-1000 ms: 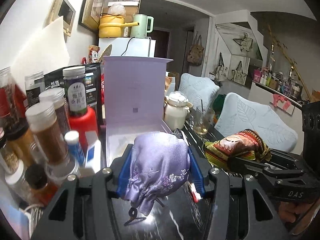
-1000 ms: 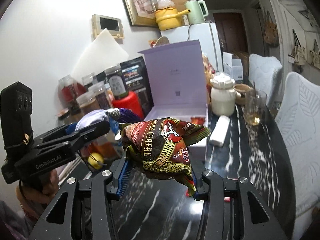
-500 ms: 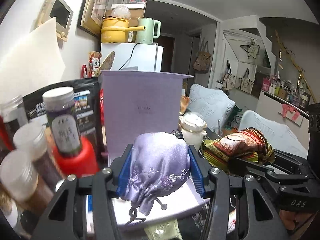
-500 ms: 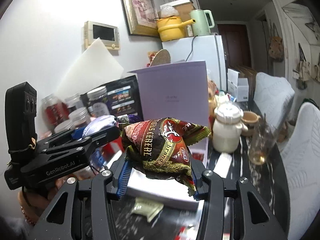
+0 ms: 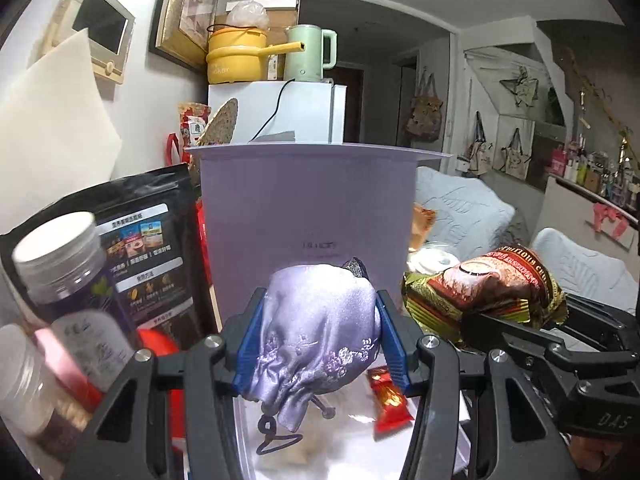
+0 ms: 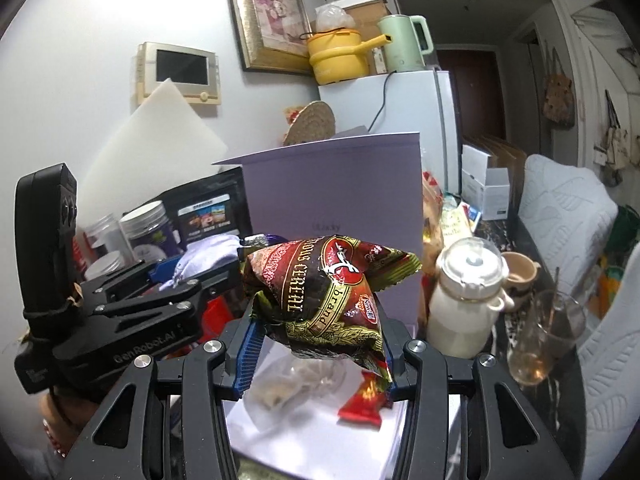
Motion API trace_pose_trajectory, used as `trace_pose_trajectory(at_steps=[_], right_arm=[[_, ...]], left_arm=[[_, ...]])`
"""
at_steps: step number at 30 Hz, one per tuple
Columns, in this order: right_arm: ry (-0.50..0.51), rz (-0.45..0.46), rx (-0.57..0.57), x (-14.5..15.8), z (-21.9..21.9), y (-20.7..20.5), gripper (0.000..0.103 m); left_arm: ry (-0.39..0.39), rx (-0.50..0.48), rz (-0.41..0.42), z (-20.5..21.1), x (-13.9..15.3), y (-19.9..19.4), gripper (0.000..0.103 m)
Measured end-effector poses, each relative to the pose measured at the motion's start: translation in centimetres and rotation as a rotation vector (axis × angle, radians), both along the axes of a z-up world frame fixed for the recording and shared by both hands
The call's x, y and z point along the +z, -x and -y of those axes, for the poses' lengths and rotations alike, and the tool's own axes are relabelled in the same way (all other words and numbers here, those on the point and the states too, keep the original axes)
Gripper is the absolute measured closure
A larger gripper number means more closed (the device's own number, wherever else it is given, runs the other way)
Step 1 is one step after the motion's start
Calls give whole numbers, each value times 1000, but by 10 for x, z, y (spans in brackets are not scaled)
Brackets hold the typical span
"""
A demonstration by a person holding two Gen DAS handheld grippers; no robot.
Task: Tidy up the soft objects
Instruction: 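Lower the lavender pouch with the left gripper while the right lowers the cereal bag into the box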
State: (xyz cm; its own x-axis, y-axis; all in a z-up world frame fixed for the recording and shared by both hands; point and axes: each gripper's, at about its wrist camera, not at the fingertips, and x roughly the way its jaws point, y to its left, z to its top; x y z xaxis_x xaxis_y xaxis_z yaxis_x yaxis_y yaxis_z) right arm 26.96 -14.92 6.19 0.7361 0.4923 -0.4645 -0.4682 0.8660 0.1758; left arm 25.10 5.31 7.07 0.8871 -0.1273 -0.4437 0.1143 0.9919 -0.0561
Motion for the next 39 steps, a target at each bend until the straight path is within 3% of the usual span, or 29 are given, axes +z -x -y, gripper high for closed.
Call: trace_pose_trajectory(at_steps=[14,26,35,39], right_arm=[[73,-116,-1,-47,-18,-58,56],[125,-203,-12,-77,-19,-77,56],[75,-302,11,-93,-16,-88,55],[89,-323,6,-102,-19,-91,55]], left_arm=[[-65,38,-147,4,-56,-50,51],[-94,35,-263,7,-77,-70,51],[-75,41,-361,-4,-96,-86,51],[-104,45,-394,2,-103,-94,51]])
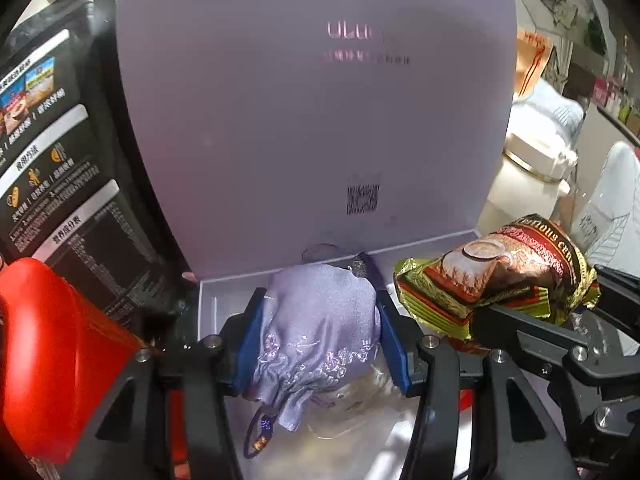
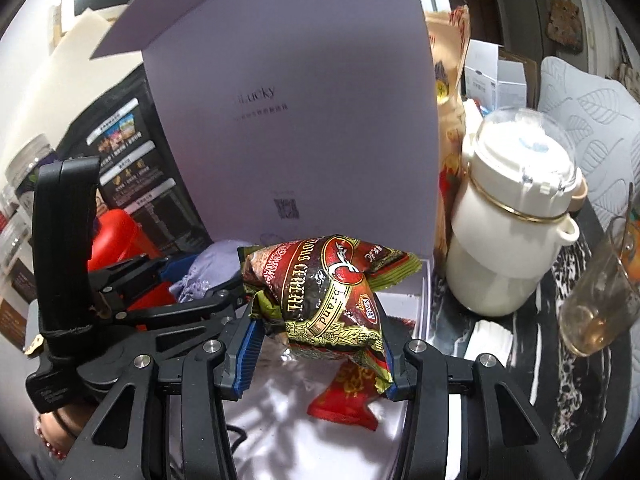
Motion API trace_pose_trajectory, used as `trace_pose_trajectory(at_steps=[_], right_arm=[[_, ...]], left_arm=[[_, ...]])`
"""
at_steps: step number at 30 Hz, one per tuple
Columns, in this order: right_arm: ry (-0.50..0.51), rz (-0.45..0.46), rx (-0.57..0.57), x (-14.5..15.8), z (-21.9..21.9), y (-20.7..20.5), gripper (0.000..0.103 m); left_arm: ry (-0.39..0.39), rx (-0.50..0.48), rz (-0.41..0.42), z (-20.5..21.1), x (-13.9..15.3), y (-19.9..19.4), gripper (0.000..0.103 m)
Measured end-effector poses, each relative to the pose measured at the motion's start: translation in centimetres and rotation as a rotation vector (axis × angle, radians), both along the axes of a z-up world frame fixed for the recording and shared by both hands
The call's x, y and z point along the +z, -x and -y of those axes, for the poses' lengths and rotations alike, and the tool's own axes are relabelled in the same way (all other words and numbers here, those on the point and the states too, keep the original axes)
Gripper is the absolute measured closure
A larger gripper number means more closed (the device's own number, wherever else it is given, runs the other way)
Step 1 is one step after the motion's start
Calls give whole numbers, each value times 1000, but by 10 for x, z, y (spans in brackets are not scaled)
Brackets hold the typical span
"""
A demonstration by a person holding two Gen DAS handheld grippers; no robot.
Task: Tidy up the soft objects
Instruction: 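Lower the lavender pouch with the left gripper while the right lowers the cereal bag into the box, then open both grippers to release the pouch and cereal bag in the box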
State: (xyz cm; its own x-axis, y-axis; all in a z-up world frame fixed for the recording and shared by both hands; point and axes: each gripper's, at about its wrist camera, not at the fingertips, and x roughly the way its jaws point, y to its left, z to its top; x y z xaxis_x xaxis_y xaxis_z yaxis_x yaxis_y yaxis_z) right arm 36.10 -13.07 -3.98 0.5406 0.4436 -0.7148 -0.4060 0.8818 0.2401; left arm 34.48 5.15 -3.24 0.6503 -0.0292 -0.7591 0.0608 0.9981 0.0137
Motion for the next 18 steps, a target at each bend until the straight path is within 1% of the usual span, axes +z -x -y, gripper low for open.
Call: trace_pose_trajectory(at_steps=[2,4,7,10,18], right_arm=[[5,-9,-1,-4,-4,-1,55],[17,-15,-3,-9,-6,-4,55],[45,-27,-10,-16,-12,-9,55],[69,-30,-15,-19,-18,-14,55],[90,-69,-32,-35,-21,-23,54]], left_arm=[[-2,4,-23,1,-4,-5,51],[14,11,-38,2,-8,-9,51],[-2,20,-68,2,-16,-16,51],[18,17,-100,0,-21,-22,51],[10,21,-116,3,-20,-31,51]])
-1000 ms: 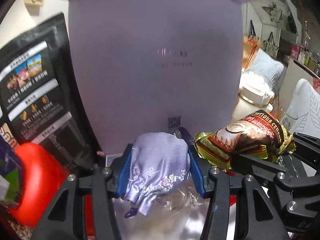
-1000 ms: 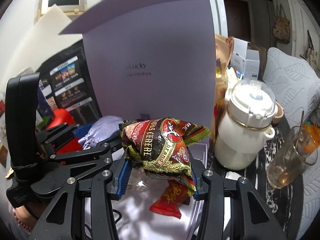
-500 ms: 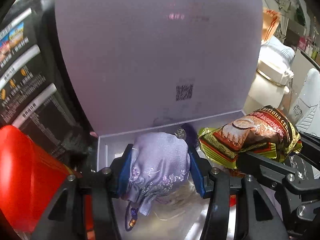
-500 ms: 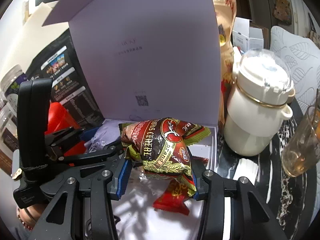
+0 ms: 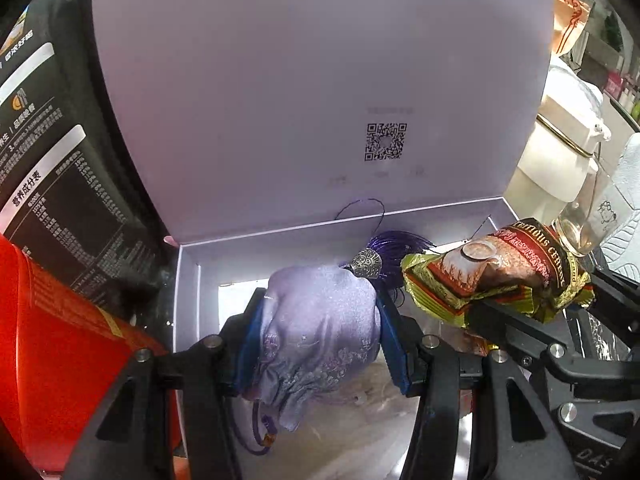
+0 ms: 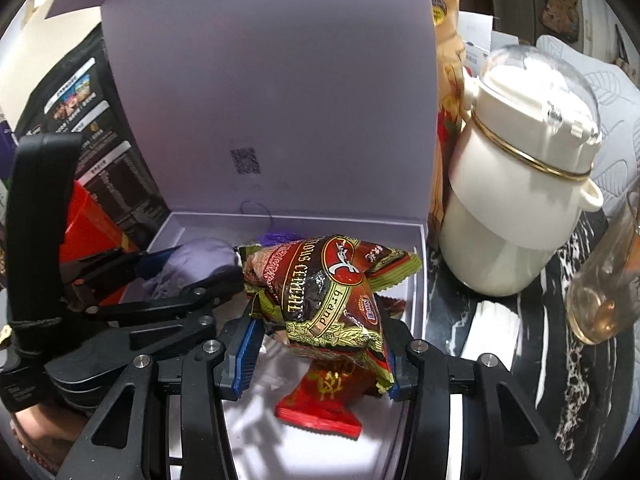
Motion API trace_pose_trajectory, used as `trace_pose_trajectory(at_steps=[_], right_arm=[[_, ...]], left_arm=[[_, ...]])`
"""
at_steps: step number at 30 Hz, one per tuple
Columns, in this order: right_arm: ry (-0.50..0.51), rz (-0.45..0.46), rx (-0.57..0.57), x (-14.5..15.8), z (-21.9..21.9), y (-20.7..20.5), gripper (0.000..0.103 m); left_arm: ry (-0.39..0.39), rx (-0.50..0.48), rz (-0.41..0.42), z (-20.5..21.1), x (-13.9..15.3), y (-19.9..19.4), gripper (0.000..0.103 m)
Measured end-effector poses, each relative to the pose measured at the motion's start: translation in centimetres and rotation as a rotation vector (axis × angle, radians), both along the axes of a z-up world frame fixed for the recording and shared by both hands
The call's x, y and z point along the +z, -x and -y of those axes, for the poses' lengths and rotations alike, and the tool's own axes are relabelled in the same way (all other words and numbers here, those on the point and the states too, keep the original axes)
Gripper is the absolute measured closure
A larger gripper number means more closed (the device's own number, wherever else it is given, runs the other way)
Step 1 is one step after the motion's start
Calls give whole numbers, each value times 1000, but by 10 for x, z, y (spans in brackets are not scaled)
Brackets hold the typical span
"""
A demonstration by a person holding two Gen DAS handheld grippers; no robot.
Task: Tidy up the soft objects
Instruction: 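Open both grippers to release the pouch and cereal bag in the box, then withdraw both tools from the box toward the remaining table items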
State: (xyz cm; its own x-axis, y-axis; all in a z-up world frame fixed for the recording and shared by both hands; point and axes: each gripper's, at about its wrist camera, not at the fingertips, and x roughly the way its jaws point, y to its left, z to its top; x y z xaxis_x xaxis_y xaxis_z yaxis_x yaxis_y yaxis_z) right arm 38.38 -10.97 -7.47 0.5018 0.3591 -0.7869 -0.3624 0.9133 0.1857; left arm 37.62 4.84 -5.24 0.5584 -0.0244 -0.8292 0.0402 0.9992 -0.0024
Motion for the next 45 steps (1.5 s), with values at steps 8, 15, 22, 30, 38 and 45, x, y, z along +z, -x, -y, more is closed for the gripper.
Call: trace_pose_trajectory(at_steps=[8,15,22,30,38,45], right_arm=[[-8,14,-1,4,-6,-3,41],[-29,42,-22,13,1,4,40],[-22,61,-45,23,13,11,40],[30,110,-62,44,24,23,40],[26,168,-60,76,28,43,40],[20,242,-65,117,35,68,40]], left_arm=[[6,35,-13,9,-10,-6,50],[-3,22,18,22,-1,-2,31],[2,31,41,34,5,4,23],[-2,39,87,34,23,22,23],[6,42,166,23,71,47,23],[3,38,259,25,119,78,22]])
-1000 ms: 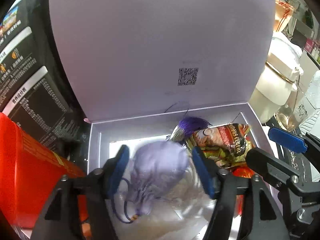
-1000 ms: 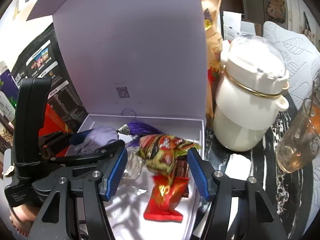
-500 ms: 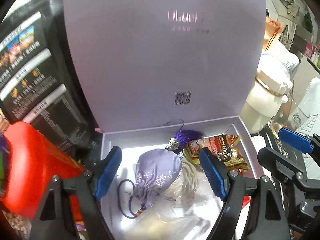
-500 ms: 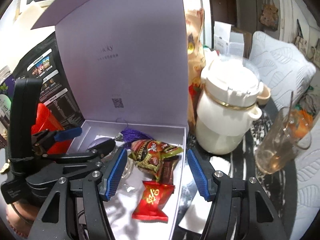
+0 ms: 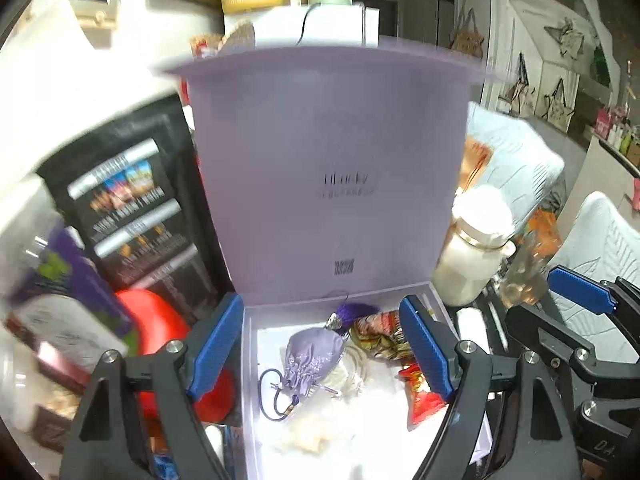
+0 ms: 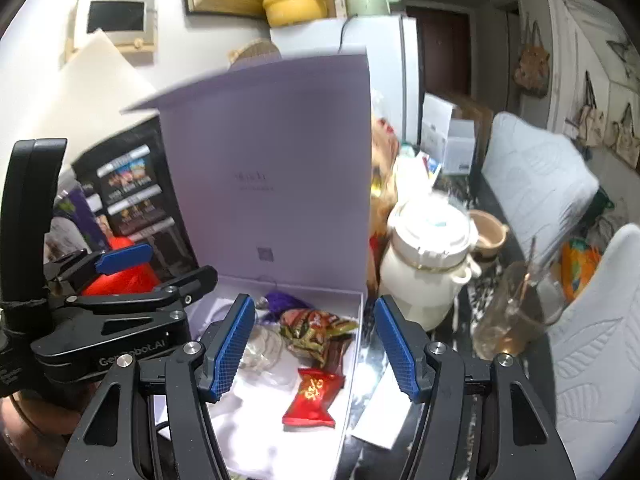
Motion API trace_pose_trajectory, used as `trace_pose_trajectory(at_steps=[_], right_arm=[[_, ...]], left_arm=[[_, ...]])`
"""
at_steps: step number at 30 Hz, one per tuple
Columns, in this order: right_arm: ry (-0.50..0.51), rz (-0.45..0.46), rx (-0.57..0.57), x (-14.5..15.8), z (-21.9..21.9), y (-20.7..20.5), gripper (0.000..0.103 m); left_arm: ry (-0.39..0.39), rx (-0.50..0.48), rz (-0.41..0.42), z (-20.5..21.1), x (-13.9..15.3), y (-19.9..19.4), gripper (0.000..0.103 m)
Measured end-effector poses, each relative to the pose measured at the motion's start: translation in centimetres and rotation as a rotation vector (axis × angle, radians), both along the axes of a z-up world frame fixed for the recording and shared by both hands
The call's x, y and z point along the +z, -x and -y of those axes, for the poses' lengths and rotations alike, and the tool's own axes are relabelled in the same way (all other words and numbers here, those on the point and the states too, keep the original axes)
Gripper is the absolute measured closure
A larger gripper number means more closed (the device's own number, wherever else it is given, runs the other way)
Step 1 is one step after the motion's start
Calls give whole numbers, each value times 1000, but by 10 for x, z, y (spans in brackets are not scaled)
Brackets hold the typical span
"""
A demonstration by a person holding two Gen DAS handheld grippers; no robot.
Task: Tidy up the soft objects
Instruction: 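Withdraw both tools from the box toward the remaining table items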
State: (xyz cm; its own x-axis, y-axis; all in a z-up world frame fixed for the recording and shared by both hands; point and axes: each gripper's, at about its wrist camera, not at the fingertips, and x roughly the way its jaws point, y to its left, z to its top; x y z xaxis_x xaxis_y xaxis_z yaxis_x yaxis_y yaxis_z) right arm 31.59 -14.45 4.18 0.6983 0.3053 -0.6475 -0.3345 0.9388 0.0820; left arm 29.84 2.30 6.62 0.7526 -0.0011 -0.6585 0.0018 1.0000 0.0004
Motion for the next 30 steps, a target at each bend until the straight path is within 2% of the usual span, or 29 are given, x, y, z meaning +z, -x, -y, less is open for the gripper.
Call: trace_pose_trajectory(at_steps=[10,11,13,14,17,22,25,30], right_arm=[[-13,126,-1,61,6,50,37],[-15,141,-2,67,8,58,36],[-20,160,-4,77,11,69,32],[-22,172,-7,81,13,76,30],[-29,200,-12,93,17,95,23],[-32,232,-13,105,23,126,18],[-31,248,-19,109,27,144,18],[-29,264,-27,109,32,174,15]], left_arm=[[2,-19,128,-2,60,53,20],[0,-20,141,-2,64,59,18],[-4,-21,161,0,73,73,1],[-1,-25,174,0,76,80,0],[6,-31,206,1,86,102,0],[22,-57,207,3,96,129,0],[4,-64,235,5,99,148,0],[31,-110,236,5,93,172,0]])
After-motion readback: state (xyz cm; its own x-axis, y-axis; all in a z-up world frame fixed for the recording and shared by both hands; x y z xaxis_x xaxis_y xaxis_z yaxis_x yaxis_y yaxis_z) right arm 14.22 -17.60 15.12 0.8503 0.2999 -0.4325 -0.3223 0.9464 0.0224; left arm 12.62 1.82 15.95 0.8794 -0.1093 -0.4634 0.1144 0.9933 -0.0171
